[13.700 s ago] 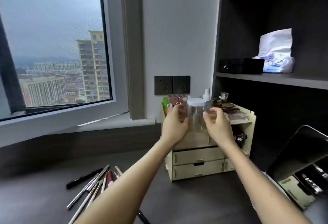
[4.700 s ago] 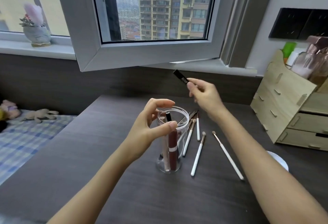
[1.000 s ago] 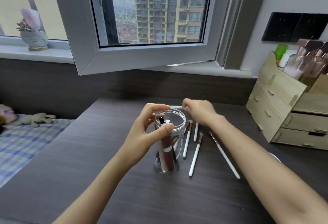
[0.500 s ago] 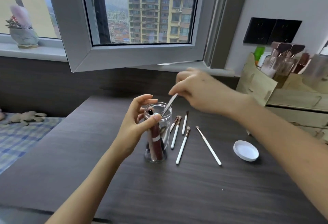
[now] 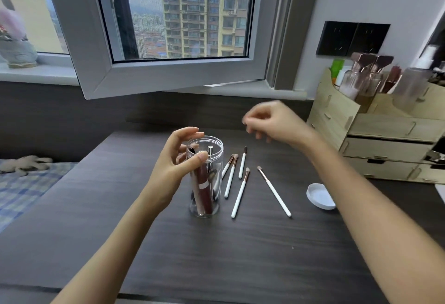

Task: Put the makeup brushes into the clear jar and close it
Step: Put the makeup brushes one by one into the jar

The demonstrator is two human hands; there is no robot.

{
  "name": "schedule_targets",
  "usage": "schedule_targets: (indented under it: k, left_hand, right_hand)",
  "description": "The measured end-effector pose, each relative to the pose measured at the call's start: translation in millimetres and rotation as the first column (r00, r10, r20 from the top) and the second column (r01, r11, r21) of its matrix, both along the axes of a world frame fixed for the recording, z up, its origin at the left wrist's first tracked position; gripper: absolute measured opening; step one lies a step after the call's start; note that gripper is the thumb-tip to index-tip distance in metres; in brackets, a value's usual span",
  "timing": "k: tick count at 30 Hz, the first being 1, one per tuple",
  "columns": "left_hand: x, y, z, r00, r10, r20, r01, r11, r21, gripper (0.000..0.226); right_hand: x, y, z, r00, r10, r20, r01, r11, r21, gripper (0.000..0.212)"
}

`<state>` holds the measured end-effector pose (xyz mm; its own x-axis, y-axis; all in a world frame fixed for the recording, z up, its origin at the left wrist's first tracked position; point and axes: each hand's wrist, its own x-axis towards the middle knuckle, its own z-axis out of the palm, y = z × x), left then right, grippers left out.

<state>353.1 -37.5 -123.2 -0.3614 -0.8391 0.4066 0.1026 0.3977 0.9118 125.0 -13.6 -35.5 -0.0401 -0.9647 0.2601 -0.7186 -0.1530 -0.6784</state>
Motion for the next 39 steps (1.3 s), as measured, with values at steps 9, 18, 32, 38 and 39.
schedule_targets:
  k: [9,18,32,38,39]
  left_hand:
    - [-6.3,5.5,-1.9,0.998,-0.017,-0.054,0.018,1.0,0.008,0.049]
    - [-6.9,5.3,-2.8,0.998,0.001,-0.067,0.0,1.0,0.01,0.04]
    - [-4.7,6.9,0.8,0.999,-0.012,-0.042,0.013,1.0,0.018,0.05]
    - [-4.1,4.4,-1.0,0.998,-0.021,-0.061,0.022,1.0,0.012,0.046]
    - [-3.8,4.0,-1.1,0.998,-0.019,-0.058,0.02,1.0,0.014,0.048]
  right_hand:
    - [-21.0,-6.4,-122.2,0.825,-0.295,-0.482,0.458,0.849,0.263,0.042]
    - [4.1,20.4,-38.6,0.911,-0.228,0.345,0.33,0.903,-0.276,0.039]
    - [65.1,11.9,-4.0,0.877,-0.114,-0.467,-0.097,0.91,-0.404,0.034]
    - [49.4,13.6,-11.3,0.972,0.043,-0.23,-0.102,0.962,-0.253,0.02]
    - [42.2,12.1,-16.2,0.998,-0.024,-0.063,0.005,0.962,-0.272,0.019]
